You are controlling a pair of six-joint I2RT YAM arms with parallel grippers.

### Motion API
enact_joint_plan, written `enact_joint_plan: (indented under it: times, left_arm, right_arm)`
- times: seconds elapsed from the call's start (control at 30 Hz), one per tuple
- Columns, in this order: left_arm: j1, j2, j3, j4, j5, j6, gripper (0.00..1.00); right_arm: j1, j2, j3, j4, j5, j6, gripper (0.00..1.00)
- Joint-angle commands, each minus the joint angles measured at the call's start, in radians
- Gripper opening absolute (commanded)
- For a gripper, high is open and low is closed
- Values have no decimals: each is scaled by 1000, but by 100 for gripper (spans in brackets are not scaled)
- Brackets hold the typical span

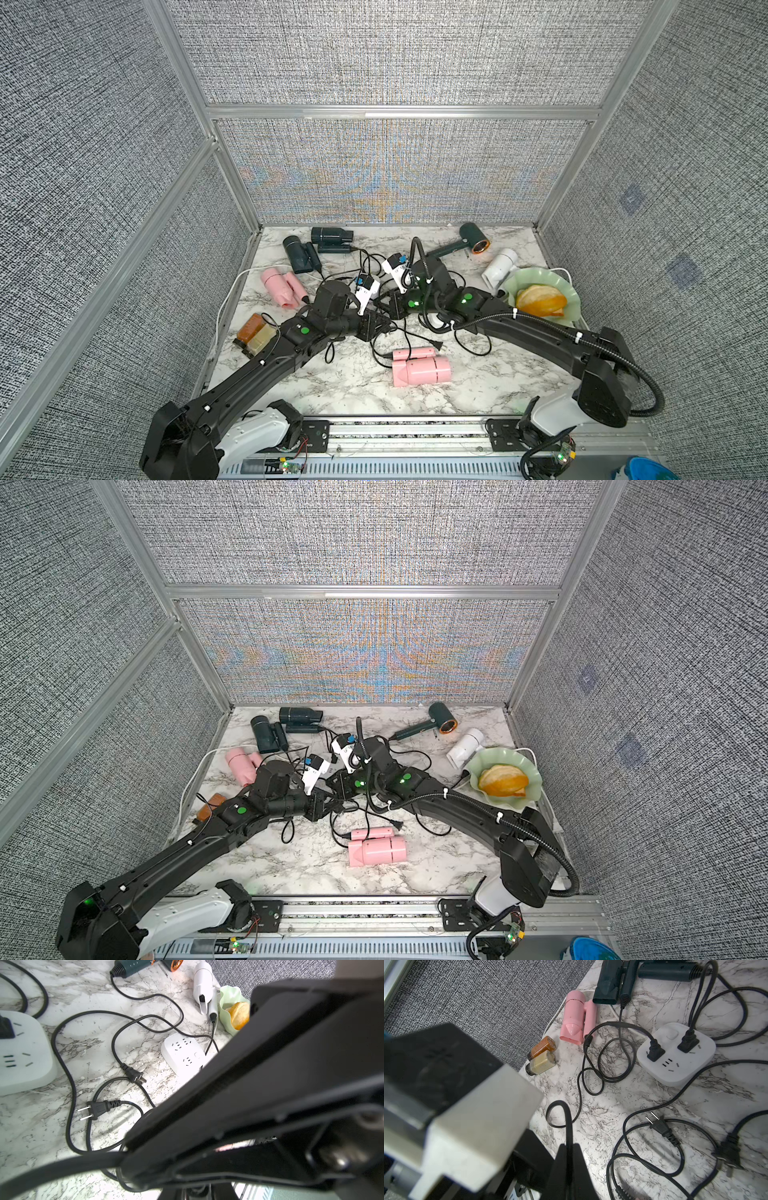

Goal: Charge the blow dryers
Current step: Pick up the plug from the center of the board.

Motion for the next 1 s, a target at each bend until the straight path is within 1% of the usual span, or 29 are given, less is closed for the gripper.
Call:
enact_joint_plan:
  times: [0.0,0.2,0.27,0.47,0.63,0.77,0.9,0.97]
  left_arm:
    - [4,6,10,-11,15,19,20]
    - [5,14,11,-3,24,22,12]
    - [5,13,11,0,22,24,11]
    - [7,3,10,9,-27,26,11]
    - [9,-9,6,20,-131,21,9]
    - [12,10,16,26,-223,10,8]
    - [15,67,40,34,-352,11,9]
    - [17,101,56,45,-403,30,9]
  right_arm:
    - [2,-2,8,1,14,-13,8]
    - [5,-3,6,4,15,-13,8]
    - [5,-3,6,4,17,-12,10]
    - [5,-20,0,7,45,-6,37]
    - [0,-69,-43,5,116,0,49]
    - [-6,-125,-91,-5,204,-3,57]
    - [-9,-180,-142,-7,263,-17,78]
    - [-9,-201,-164,-5,269,-28,86]
